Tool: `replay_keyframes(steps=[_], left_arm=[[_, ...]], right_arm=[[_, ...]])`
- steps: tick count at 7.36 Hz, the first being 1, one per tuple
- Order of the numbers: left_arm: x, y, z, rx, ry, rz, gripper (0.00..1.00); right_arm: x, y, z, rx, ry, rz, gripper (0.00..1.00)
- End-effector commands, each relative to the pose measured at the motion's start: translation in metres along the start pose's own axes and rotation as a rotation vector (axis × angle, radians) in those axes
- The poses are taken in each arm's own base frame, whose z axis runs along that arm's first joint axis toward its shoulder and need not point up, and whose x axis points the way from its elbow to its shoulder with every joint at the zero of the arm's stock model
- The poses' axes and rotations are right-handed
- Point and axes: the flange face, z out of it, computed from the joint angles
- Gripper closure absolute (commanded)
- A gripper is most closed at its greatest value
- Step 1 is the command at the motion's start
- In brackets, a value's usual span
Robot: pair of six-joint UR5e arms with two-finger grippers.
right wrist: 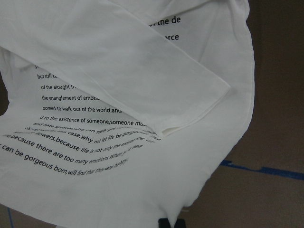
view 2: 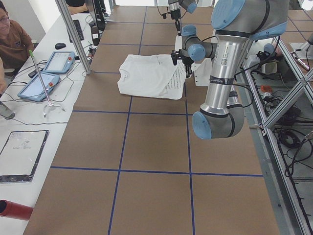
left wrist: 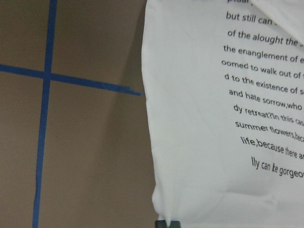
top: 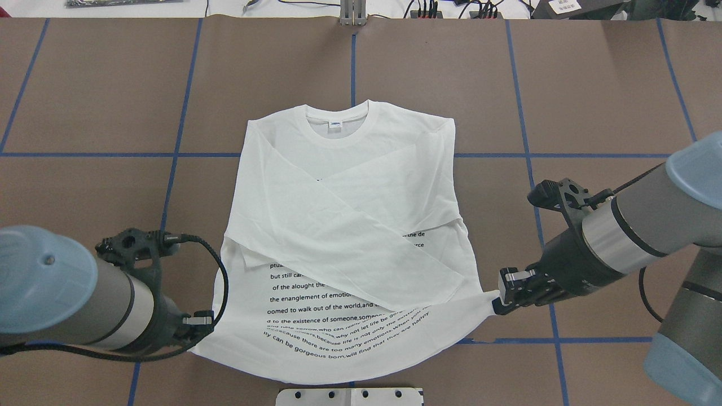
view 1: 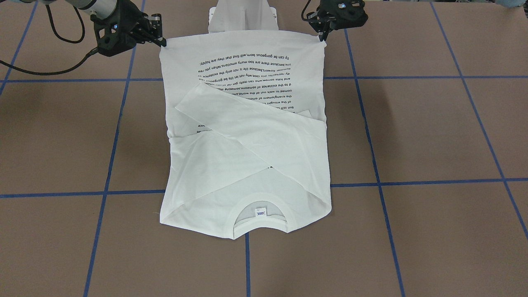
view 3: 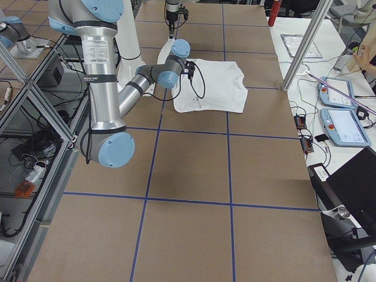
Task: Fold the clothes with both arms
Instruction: 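Carry the hem with both grippers over the shirt toward the collar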
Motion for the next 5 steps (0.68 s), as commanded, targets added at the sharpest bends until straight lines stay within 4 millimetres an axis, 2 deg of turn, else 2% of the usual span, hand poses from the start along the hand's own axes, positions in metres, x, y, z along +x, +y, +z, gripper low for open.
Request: replay_keyframes(steps=[1,3,5], left_arm=[[-0.011,-0.052,-0.031,0.036,0.037,0.003,1.0],[-0.002,-0.106,-0.026,0.083,0.017,-0.011,1.0],[-0.004,-0.16,-0.023,0.145,0.045,-0.048,1.0]], right_arm=[[0.001,-0.039,-0.023,0.084,-0.008,0.019,1.0],[-0.008,-0.09,-0.036,0.153,-0.013,0.041,1.0],[-0.023,-0.142,-0.048,0.218,-0.011,0.068,1.0]])
